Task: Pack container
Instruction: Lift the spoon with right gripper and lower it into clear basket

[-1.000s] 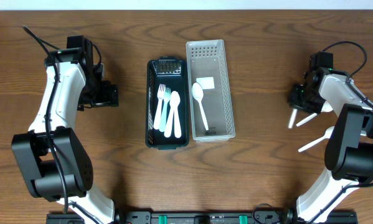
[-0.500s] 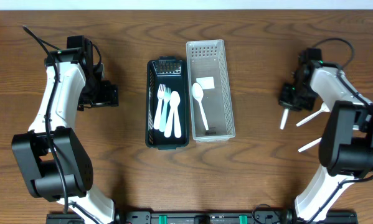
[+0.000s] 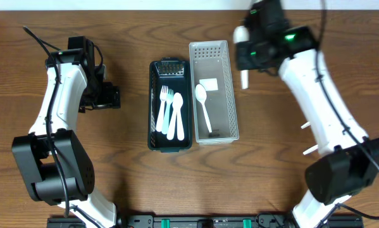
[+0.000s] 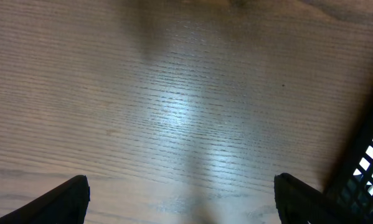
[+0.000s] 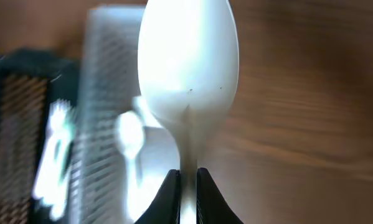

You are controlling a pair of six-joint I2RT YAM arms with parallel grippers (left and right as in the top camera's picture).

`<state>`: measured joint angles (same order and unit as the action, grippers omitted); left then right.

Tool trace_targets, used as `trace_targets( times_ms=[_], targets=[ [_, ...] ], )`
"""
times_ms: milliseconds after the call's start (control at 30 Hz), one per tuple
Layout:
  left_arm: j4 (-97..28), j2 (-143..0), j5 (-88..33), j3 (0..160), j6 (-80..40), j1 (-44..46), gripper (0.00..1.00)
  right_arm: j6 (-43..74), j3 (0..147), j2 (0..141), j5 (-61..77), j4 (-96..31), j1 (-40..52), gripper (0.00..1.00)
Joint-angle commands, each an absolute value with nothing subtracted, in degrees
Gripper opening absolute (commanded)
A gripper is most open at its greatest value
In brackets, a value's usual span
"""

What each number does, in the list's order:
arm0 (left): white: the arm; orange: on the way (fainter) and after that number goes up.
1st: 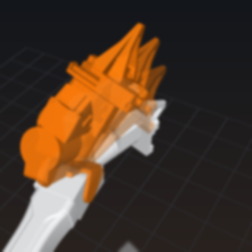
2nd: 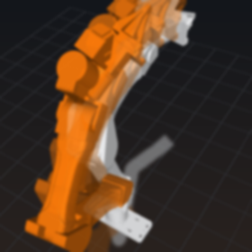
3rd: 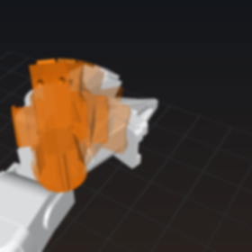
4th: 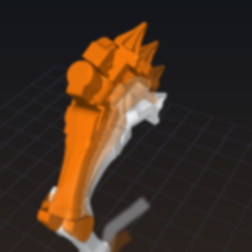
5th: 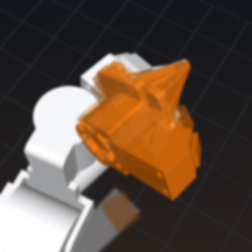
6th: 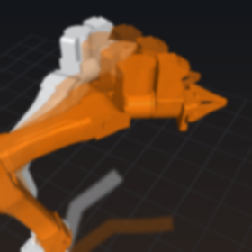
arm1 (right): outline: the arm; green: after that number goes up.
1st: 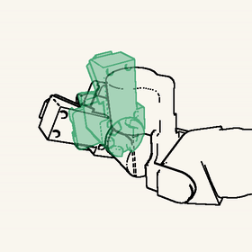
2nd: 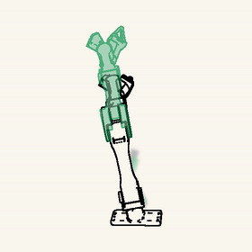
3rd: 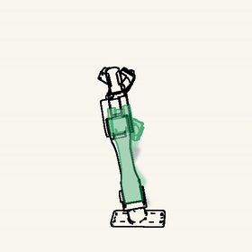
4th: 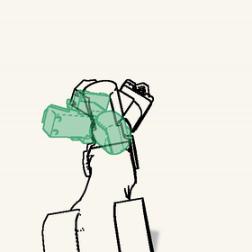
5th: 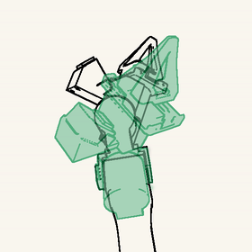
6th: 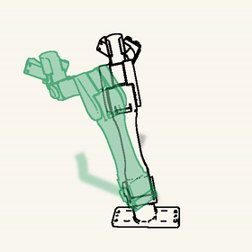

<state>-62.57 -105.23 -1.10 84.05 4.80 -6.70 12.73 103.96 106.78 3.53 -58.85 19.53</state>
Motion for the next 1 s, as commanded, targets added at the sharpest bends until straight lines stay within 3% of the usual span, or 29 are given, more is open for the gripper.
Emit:
trace_targets(
  times_ms=[0, 433, 500, 667, 967],
  targets=[
    [-62.50, -105.23, -0.86, 84.14, 5.56, -7.01, 0.87, 13.10, 102.87, 109.78, 3.66, -58.54, 24.45, 0.06],
    [-62.48, -105.23, -0.86, 84.14, 5.56, -7.01, 0.87, 16.73, 102.21, 125.49, 3.11, -58.94, 30.02, 0.06],
    [-62.48, -105.23, -0.84, 84.12, 5.56, -7.01, 0.88, 16.69, 102.21, 126.43, 3.25, -59.33, 29.89, 0.11],
    [-62.17, -105.23, -0.84, 84.14, 5.56, -7.01, 0.87, 15.31, 102.76, 125.58, 3.14, -59.20, 29.65, 0.35],
    [-62.08, -105.23, -0.84, 84.14, 5.58, -7.01, 0.87, 18.17, 111.98, 112.77, -7.55, -64.38, 24.43, 0.36]
  ],
)
